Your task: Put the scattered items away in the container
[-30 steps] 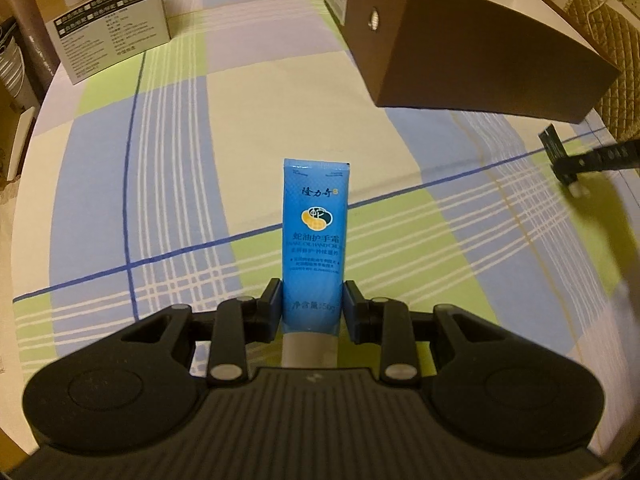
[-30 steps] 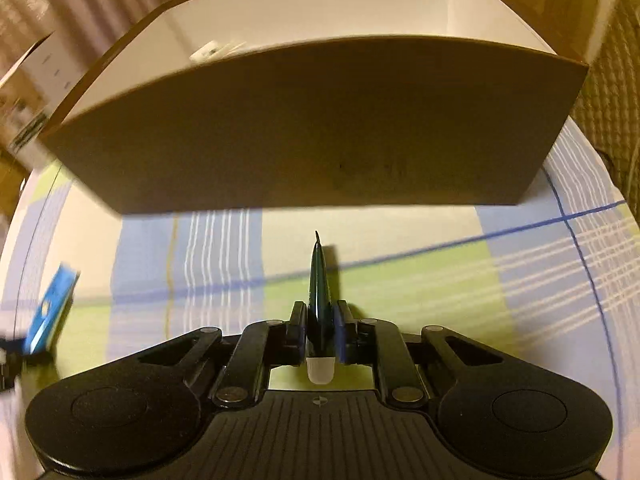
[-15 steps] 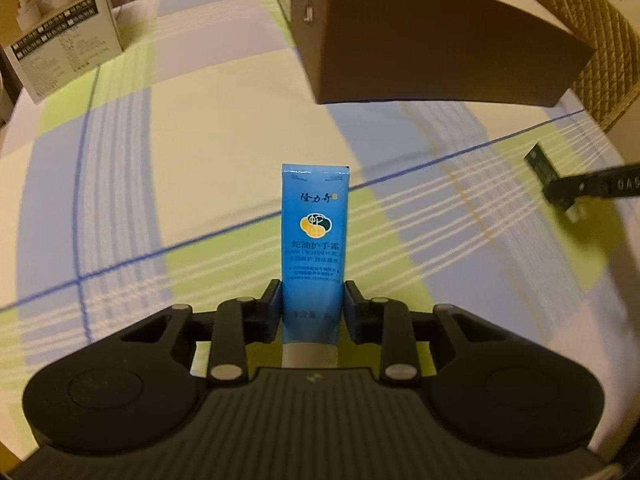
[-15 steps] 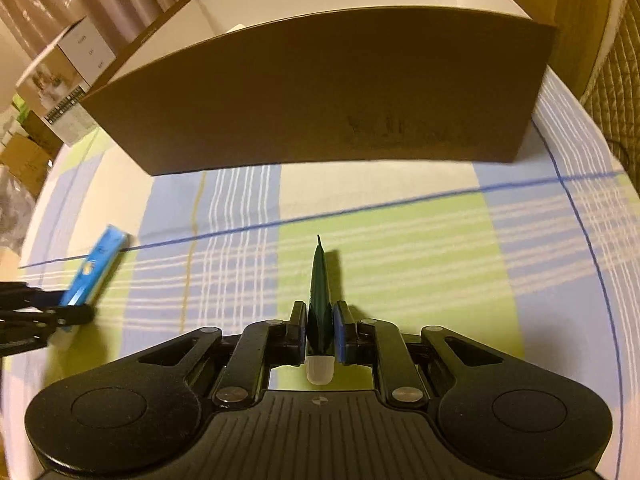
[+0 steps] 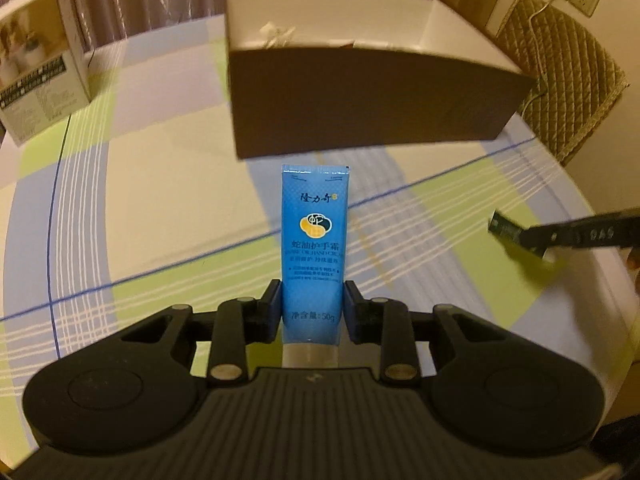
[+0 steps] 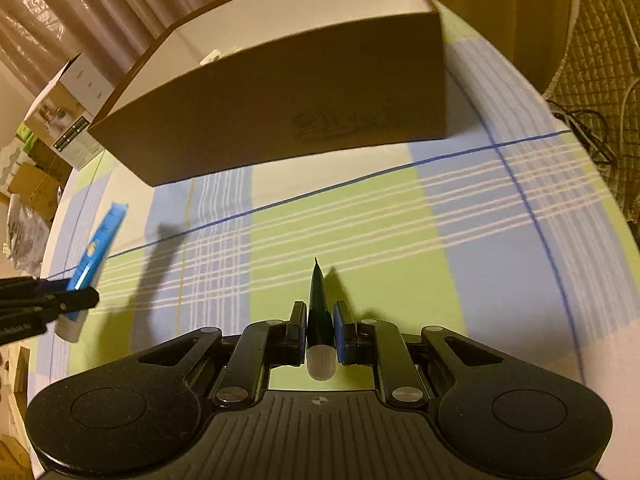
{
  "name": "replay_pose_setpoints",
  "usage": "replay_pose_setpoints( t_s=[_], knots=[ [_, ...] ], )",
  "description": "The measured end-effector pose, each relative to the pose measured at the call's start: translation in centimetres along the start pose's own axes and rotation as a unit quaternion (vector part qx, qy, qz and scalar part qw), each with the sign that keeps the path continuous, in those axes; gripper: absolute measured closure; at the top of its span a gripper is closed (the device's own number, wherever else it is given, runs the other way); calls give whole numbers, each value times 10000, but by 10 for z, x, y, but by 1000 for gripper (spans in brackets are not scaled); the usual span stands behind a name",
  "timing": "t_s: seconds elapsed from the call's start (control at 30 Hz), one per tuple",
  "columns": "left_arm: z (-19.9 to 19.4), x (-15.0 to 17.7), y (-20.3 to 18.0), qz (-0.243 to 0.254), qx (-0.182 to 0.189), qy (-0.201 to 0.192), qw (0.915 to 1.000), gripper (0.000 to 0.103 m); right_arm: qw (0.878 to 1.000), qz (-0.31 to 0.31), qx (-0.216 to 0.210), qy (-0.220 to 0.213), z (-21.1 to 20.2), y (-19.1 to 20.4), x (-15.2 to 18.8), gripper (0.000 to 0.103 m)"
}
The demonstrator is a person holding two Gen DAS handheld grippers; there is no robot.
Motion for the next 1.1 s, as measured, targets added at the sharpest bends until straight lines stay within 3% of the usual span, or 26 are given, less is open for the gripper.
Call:
replay_pose_setpoints(
  t_s=[0.13,0.37,0.6,0.7,0.73,0.77,0.8,0.83,0.9,0.97,1.1],
  knots=[
    [-12,-12,-14,64,13,-192,9998,77,9998,91,-137,-95,-11,-7,-2,86],
    [-26,-25,-30,145,60,-420,9990,77,9954,557,-765,-171,-29,-13,-9,86],
    [-26,-23,-30,154,38,-368,9992,77,9962,371,-752,-236,-33,-11,-10,86],
    [-27,-19,-27,125,55,-364,9992,77,9986,-159,-490,-142,-32,-9,-6,85],
    [-27,-18,-26,112,62,-357,9993,77,9983,-453,-348,-86,-31,-8,-3,76],
    [-27,-17,-25,105,57,-350,9993,77,9973,-702,-226,-32,-30,-7,0,32],
    [-26,-16,-24,94,46,-341,9994,77,9961,-874,-114,-33,-29,-7,4,13],
    [-26,-15,-23,80,39,-327,9994,77,9942,-1071,-44,-96,-28,-7,9,10],
    [-26,-13,-21,69,34,-305,9995,77,9881,-1540,23,-35,-24,-3,15,14],
    [-26,-12,-20,62,18,-290,9996,77,9835,-1808,48,64,-17,0,17,37],
    [-28,-10,-18,19,-8,-304,9995,77,9731,-2261,55,450,0,-1,20,41]
  ],
)
Point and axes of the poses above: each gripper's, at about its wrist camera, not at the fingertips, and z roughly the way its jaws point, y to its left, x to its underside, the point moved 1 cm from there along z, roughly the way its jaws point, and after that the axes turned 4 degrees about y, right-handed, at the moved point
